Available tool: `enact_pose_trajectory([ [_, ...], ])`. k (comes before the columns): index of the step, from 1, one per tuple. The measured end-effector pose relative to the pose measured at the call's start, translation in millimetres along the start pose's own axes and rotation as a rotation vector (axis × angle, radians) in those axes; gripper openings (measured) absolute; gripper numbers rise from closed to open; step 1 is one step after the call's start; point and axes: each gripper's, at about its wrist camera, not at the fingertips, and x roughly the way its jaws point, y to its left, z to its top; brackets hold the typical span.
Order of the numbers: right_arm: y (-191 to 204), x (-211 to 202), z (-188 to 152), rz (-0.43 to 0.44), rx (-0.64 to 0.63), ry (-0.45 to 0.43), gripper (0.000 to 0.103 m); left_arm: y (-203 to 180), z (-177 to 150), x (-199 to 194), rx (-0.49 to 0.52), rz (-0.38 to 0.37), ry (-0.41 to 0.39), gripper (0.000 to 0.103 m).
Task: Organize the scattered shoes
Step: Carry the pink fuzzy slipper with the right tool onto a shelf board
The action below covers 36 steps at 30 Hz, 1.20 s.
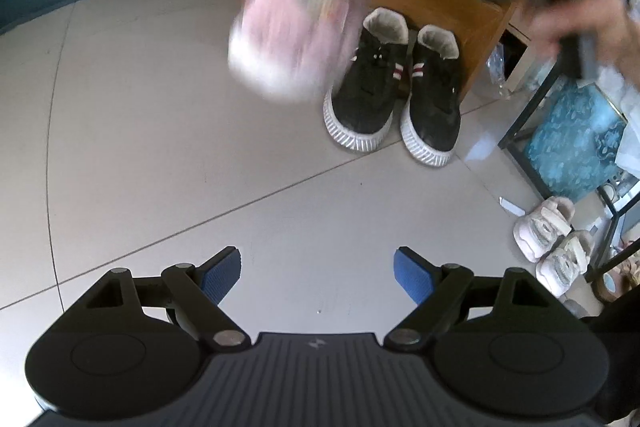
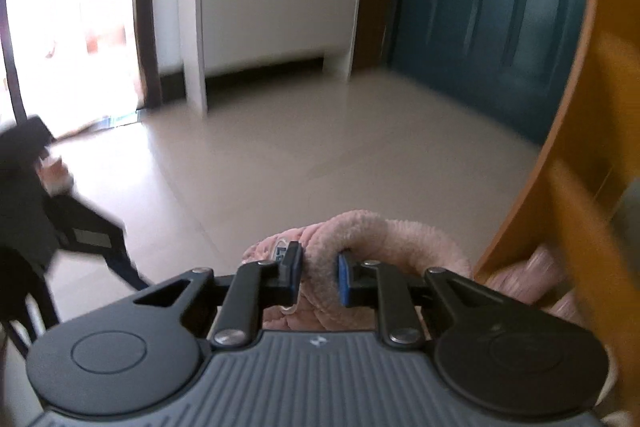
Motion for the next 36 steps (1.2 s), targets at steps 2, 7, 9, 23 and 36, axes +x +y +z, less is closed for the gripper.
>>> enact_pose_trajectory([
  [2, -7.7, -34.8, 27.1, -0.058, -0.035, -0.082, 0.018, 0.5, 2.5, 0.1, 0.001, 0.001, -0.004, 0.087],
  [7, -35.3, -100.8, 76.1, -0.238, -0.118, -0.150, 0.018, -6.2, 16.5, -8.0, 0.018, -0.008, -0.038, 0.087],
  [9, -45.2, -118.8, 84.9, -0.295, -0.132, -0.127, 0.018, -12.0, 30.3, -17.5, 0.045, -0.014, -0.075, 0.087],
  [23, -146.3, -202.5, 78.1, -0.437, 0.093, 0.144, 0.019, -105.3, 197.3, -62.7, 0.182, -0.125, -0.285, 0.088],
  [36, -167.5, -192.2, 63.9, -0.582, -0.078, 0.162, 0.039, -167.3, 245.2, -41.4, 0.230, -0.178, -0.384, 0.088],
])
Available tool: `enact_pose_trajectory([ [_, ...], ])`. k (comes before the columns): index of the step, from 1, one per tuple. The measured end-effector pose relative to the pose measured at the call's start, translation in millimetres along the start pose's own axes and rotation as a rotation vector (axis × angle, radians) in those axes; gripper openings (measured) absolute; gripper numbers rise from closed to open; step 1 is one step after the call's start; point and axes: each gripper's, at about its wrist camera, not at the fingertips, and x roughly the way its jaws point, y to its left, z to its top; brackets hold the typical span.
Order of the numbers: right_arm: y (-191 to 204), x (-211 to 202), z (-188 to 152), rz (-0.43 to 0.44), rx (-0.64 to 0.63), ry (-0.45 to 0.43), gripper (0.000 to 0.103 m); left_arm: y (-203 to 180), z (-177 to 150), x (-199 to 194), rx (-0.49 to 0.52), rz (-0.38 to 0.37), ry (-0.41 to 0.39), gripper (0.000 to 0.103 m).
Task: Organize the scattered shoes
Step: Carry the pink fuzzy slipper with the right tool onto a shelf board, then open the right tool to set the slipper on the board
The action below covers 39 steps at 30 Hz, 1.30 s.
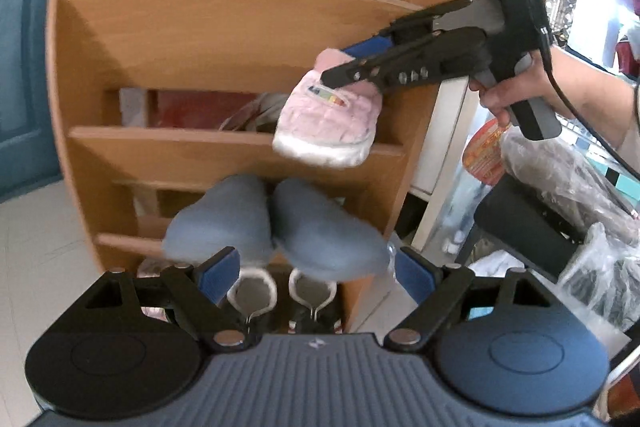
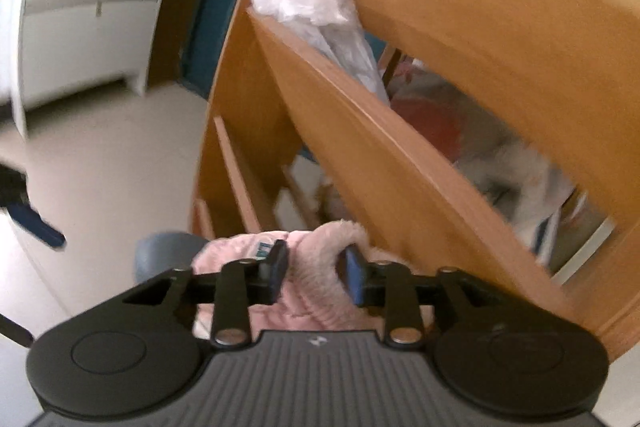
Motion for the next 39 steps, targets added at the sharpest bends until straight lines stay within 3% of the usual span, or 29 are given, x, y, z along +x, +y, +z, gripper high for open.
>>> enact_pose_trajectory([
  [7, 45.1, -17.7, -15.5, -0.249, -0.260, 0.041, 0.039, -9.9, 11.7, 28.4, 0.018, -0.082, -0.098, 0.088],
  [10, 52.3, -21.1, -23.4, -0.315, -0.313, 0.054, 0.039, -21.4, 11.1, 35.2, 0.080, -0.050, -0.170, 0.084],
  [12, 50.5, -21.5, -26.6, -0.312, -0.307, 0.053, 0.039, -26.9, 9.2, 39.9, 0.106, -0.030, -0.202, 0.081],
  [15, 49.4, -20.3, -30.0, -0.311, -0.321, 0.057, 0.039, -27.1, 8.3, 52.8, 0.109, -0.062, -0.180, 0.053],
  [17, 48.2, -16.7, -30.5, -0.311, -0.336, 0.059, 0.039, -25.9, 8.8, 60.3, 0.118, -0.076, -0.168, 0.026],
  [22, 47.5, -16.5, -29.7, -0.310, -0.342, 0.071, 0.039, -24.7, 13.3, 75.4, 0.120, -0.051, -0.153, 0.012],
  [29, 50.1, -13.9, -25.1, -0.327, -0.364, 0.107, 0.039, -28.4, 14.9, 84.8, 0.165, 0.015, -0.180, 0.006],
  [35, 56.7, -27.2, -19.3, -0.360, -0.367, 0.097, 0.045, -42.1, 24.8, 69.7, 0.326, 0.045, -0.216, 0.006],
  [39, 65.4, -40.4, -3.5, -0.319, -0.334, 0.047, 0.045, -36.3, 34.8, 70.8, 0.294, 0.020, -0.229, 0.006],
])
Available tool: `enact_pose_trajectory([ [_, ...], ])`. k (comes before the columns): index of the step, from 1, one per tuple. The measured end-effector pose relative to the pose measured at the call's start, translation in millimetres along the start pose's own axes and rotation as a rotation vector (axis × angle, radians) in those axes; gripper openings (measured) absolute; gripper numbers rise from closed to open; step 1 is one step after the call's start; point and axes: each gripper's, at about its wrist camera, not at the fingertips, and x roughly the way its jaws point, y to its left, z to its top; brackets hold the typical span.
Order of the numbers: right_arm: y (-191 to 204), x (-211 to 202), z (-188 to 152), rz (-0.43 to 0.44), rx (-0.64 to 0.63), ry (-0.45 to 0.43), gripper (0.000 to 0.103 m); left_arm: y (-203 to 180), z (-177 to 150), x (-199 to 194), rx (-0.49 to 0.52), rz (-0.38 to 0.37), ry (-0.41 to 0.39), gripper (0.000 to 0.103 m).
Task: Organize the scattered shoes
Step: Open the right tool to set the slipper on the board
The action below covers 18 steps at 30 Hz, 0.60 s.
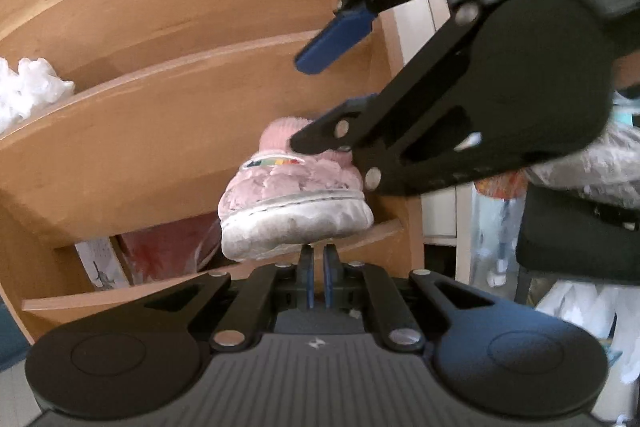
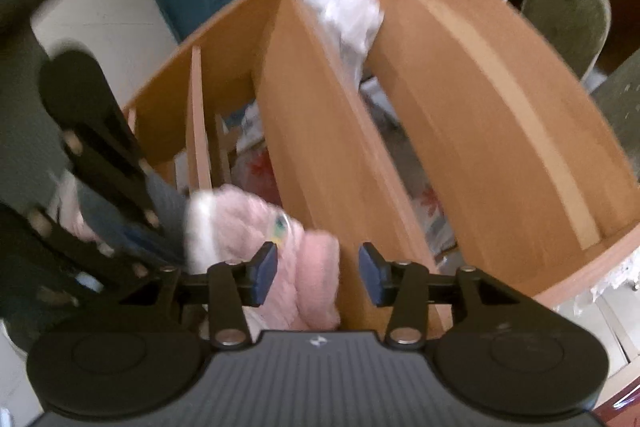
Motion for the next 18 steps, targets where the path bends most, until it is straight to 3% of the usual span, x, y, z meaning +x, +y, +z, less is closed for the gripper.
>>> enact_pose_trajectory([
  [4, -6.8, 0.4, 25.2, 0.067, 0.075, -0.017, 0.046, 6.0, 5.5, 6.6, -0.078, -0.076, -0.030, 0.007],
  [10, -12.4, 36.5, 34.3, 0.123, 0.140, 0.074, 0.046, 18.3, -2.2, 11.1, -0.199, -0.130, -0.054, 0.008],
  [16, -13.4, 45.6, 21.2, 0.119, 0.161, 0.111, 0.048, 36.1, -11.4, 5.7, -0.242, -0.114, -0.020, 0.012],
  [18, -7.1, 44.1, 23.1, 0.086, 0.110, 0.119, 0.049, 41.3, -12.1, 4.2, -0.261, -0.099, -0.002, 0.019],
])
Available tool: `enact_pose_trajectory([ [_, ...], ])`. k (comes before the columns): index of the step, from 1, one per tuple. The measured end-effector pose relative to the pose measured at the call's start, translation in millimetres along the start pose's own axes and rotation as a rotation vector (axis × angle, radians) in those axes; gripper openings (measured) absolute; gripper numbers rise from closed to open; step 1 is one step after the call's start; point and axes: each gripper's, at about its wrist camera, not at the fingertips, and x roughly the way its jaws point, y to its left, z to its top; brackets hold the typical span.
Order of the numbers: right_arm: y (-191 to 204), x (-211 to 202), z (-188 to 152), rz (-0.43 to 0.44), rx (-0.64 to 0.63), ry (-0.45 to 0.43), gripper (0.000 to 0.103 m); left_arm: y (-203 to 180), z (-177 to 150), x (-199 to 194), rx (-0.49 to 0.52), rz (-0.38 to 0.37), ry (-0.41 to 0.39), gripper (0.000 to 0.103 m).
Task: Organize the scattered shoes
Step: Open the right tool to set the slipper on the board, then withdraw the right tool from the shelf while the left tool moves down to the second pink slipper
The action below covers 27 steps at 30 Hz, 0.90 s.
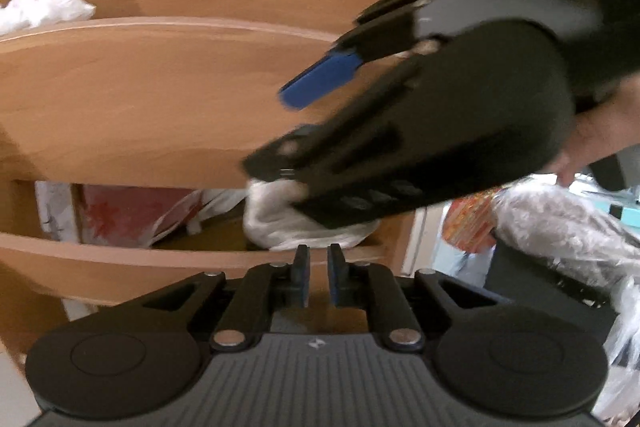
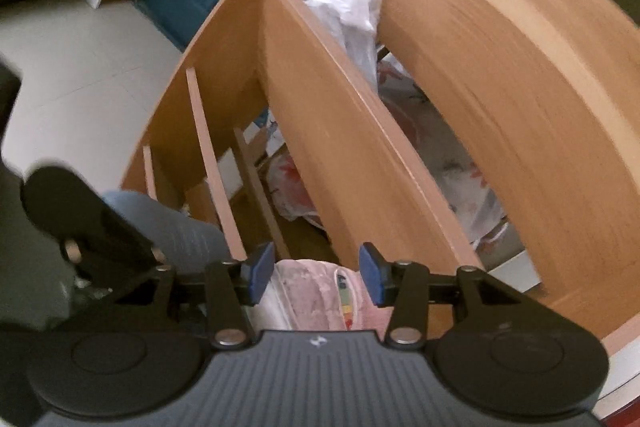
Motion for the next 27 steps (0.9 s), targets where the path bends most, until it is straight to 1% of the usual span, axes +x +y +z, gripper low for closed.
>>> enact_pose_trajectory([
  [1, 4.1, -1.8, 0.6, -0.022, -0.026, 0.012, 0.050, 2.6, 1.1, -2.0, -0.019, 0.005, 0.006, 0.030],
  [2, 5.8, -2.9, 0.9, -0.037, -0.037, 0.022, 0.052, 4.2, 1.9, -4.4, -0.035, 0.008, 0.007, 0.044],
  [3, 6.7, -3.8, 0.9, -0.051, -0.043, 0.031, 0.054, 5.6, 2.5, -7.0, -0.051, 0.010, 0.007, 0.051],
  [4, 6.1, -3.1, 1.1, -0.067, -0.039, 0.040, 0.057, 6.7, 2.8, -9.4, -0.064, 0.015, 0.009, 0.062],
  [5, 4.3, -1.8, 1.0, -0.074, -0.032, 0.045, 0.059, 8.2, 3.8, -9.5, -0.071, 0.020, 0.013, 0.069],
  [7, 1.2, -1.4, 2.5, -0.078, 0.016, 0.063, 0.060, 7.9, 5.5, -13.4, -0.059, 0.033, 0.041, 0.079],
  [8, 0.5, -1.5, 3.9, -0.080, 0.030, 0.064, 0.064, 6.4, 5.3, -14.2, -0.049, 0.037, 0.053, 0.084],
  [9, 1.0, -6.0, 6.8, -0.089, 0.052, 0.035, 0.070, 5.8, 5.0, -17.5, -0.030, 0.046, 0.073, 0.087],
  [10, 1.8, -11.9, 10.2, -0.100, 0.078, -0.003, 0.084, 6.3, 3.8, -23.3, -0.003, 0.058, 0.099, 0.091],
  [11, 2.9, -19.3, 12.9, -0.108, 0.102, -0.043, 0.095, 8.6, 1.5, -27.8, 0.030, 0.068, 0.129, 0.097],
  [13, 8.5, -38.7, 24.2, -0.110, 0.144, -0.145, 0.101, 14.8, -3.9, -35.2, 0.103, 0.086, 0.194, 0.102],
  [14, 12.2, -48.3, 32.2, -0.104, 0.158, -0.195, 0.102, 16.5, -7.7, -40.1, 0.133, 0.093, 0.217, 0.102],
  [16, 21.3, -67.2, 52.1, -0.077, 0.185, -0.286, 0.102, 21.8, -28.6, -64.3, 0.258, 0.121, 0.294, 0.103],
  [17, 25.0, -72.1, 59.9, -0.060, 0.193, -0.306, 0.102, 27.5, -40.5, -73.5, 0.294, 0.152, 0.333, 0.103],
  [18, 30.4, -76.6, 71.6, -0.023, 0.207, -0.326, 0.102, 34.1, -52.0, -80.9, 0.317, 0.188, 0.370, 0.103],
  [19, 38.9, -79.7, 88.6, 0.046, 0.237, -0.347, 0.102, 43.3, -67.2, -90.8, 0.327, 0.238, 0.426, 0.103],
  [20, 43.2, -80.9, 95.5, 0.079, 0.249, -0.355, 0.102, 48.6, -77.6, -99.8, 0.326, 0.271, 0.465, 0.103],
  [22, 63.1, -74.2, 120.0, 0.211, 0.281, -0.374, 0.102, 66.8, -114.8, -134.1, 0.280, 0.314, 0.552, 0.103],
  [23, 72.4, -67.4, 128.2, 0.250, 0.285, -0.383, 0.102, 73.3, -127.5, -147.9, 0.255, 0.323, 0.578, 0.103],
  [24, 89.4, -55.5, 137.1, 0.289, 0.279, -0.393, 0.102, 82.3, -146.2, -170.1, 0.195, 0.339, 0.605, 0.103],
  [25, 109.5, -41.6, 146.9, 0.332, 0.270, -0.403, 0.102, 92.0, -168.4, -196.5, 0.114, 0.358, 0.632, 0.103],
  [26, 122.1, -32.4, 152.2, 0.356, 0.265, -0.405, 0.102, 96.8, -182.5, -215.0, 0.057, 0.370, 0.649, 0.103],
  [27, 147.8, -15.1, 154.7, 0.406, 0.260, -0.387, 0.102, 103.6, -201.0, -236.8, -0.020, 0.391, 0.673, 0.103],
])
